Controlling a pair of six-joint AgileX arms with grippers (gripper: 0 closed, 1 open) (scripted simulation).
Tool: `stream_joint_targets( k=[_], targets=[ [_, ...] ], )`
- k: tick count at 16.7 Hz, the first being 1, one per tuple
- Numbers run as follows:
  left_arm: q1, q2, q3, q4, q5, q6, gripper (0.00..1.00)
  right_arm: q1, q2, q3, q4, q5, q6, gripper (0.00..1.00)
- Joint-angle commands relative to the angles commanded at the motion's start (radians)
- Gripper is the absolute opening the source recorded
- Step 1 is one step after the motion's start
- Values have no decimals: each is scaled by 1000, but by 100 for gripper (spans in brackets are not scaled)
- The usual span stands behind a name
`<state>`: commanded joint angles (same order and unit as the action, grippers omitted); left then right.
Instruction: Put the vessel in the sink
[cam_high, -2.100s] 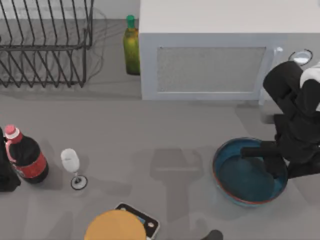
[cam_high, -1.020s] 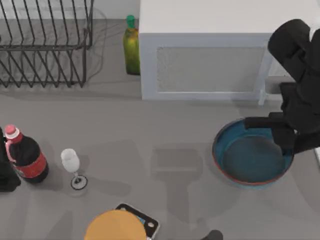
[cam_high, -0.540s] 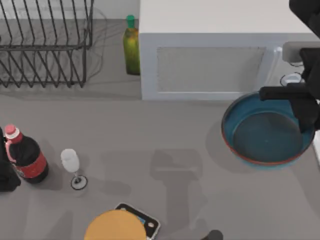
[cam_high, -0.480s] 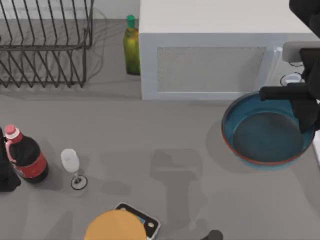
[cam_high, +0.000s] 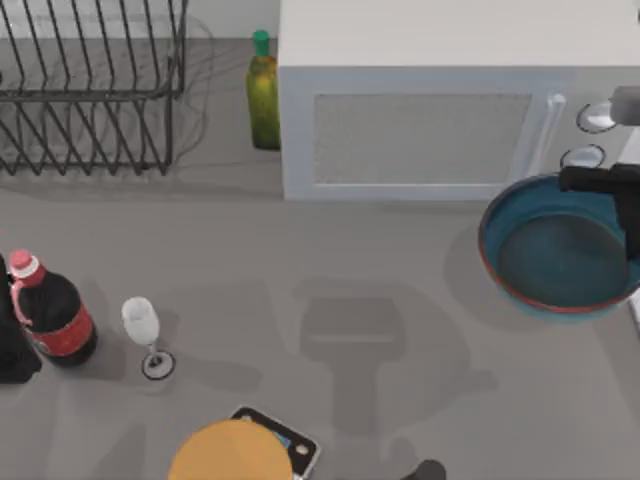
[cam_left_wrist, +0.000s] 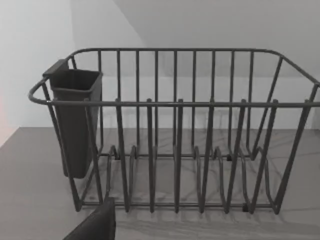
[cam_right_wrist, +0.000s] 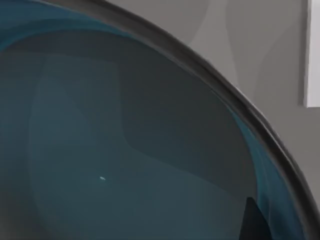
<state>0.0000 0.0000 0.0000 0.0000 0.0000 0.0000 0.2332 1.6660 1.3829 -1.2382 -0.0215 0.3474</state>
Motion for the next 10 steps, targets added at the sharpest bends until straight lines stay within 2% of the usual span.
stream_joint_targets(
  k=[5, 10],
  targets=[
    [0, 0, 0, 0, 0, 0, 100, -317, -7, -229, 404, -57, -81, 0],
    [0, 0, 0, 0, 0, 0, 100, -609, -13, -485, 1031, -156, -184, 0]
  ],
)
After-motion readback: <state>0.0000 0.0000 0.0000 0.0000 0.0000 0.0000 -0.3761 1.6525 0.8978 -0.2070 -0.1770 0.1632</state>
